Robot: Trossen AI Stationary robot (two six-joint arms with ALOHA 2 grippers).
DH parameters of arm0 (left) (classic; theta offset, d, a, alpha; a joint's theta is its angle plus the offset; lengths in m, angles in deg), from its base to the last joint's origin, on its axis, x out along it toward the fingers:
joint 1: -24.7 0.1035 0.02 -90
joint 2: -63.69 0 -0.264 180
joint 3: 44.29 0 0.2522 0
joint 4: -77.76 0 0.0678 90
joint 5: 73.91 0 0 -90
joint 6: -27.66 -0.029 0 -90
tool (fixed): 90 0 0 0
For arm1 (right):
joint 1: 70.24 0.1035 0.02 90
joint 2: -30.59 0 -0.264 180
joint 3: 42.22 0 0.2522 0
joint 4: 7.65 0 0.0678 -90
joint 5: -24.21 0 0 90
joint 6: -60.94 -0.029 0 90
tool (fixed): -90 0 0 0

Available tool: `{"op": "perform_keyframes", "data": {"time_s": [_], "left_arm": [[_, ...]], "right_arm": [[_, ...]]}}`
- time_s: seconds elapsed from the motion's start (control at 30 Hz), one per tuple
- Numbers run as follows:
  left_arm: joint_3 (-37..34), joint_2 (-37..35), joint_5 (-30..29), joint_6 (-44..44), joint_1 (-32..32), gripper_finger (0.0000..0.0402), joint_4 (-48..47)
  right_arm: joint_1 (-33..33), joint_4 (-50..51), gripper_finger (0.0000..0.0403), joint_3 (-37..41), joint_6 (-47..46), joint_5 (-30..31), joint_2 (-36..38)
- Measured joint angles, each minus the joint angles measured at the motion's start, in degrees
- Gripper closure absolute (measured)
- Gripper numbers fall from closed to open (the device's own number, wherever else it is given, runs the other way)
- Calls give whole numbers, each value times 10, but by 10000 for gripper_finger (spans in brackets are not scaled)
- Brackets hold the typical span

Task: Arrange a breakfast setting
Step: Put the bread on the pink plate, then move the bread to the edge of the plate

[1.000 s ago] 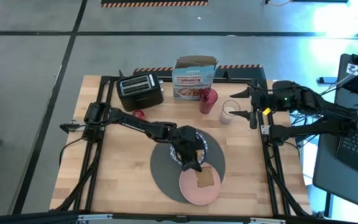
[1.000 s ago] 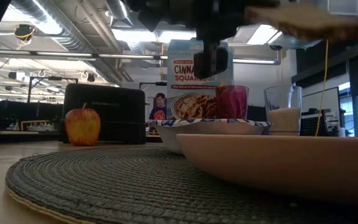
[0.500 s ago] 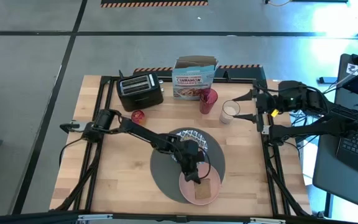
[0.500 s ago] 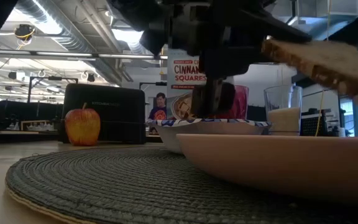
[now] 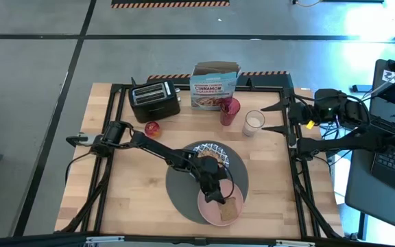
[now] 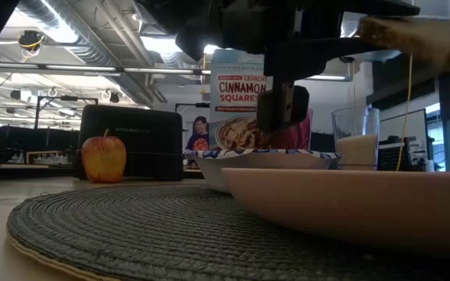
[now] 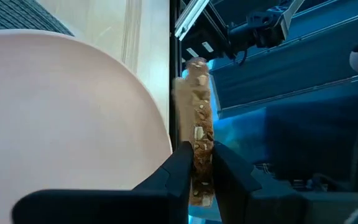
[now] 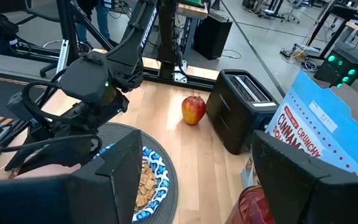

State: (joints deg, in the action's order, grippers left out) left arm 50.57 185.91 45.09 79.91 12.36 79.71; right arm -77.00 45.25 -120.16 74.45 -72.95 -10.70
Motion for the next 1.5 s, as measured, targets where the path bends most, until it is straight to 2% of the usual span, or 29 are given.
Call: {"op": "perform_keyframes", "data": {"time_s": [0.23,0.37,0.63,0.8,1.0,1.17,1.33,1.5], "left_arm": [[0,0,-18,2,0,286,6],[0,0,-29,7,3,270,8],[6,-2,20,77,11,285,0],[33,-3,21,77,-23,331,-30],[42,-3,-88,76,-58,395,-59],[42,-3,-209,82,-72,401,-79],[42,-3,-299,116,-108,401,-202],[42,-3,-397,122,-141,401,-273]], "right_arm": [[0,0,155,0,-1,0,1],[0,0,155,0,2,0,1],[0,0,155,0,2,0,1],[0,0,155,0,3,0,1],[0,6,155,0,3,0,1],[0,6,155,0,3,-2,-1],[0,20,155,0,3,-15,-1],[0,25,155,0,21,-25,-1]]}}
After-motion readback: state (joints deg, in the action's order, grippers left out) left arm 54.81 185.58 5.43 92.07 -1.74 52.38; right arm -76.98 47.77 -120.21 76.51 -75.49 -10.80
